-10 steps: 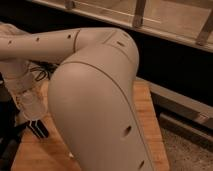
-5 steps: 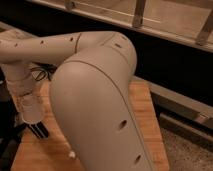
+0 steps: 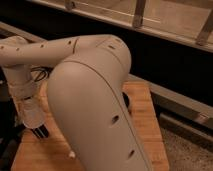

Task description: Place the ceramic cup over the eraser

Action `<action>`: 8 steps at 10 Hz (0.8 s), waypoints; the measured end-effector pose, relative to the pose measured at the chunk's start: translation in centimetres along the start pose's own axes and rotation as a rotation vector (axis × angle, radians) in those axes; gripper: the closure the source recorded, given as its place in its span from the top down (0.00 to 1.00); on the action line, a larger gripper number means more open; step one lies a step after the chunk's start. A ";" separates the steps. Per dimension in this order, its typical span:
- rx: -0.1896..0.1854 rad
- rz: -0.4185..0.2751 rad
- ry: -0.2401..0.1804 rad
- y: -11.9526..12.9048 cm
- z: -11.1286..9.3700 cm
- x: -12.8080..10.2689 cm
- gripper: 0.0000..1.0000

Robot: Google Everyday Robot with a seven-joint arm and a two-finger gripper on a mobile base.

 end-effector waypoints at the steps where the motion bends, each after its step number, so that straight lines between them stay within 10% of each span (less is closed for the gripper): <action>1: -0.001 0.000 0.006 0.0 0.2 0.0 0.03; 6: -0.056 -0.016 0.033 0.3 1.9 -0.6 0.03; 8: -0.087 -0.016 0.048 0.2 2.9 -0.9 0.18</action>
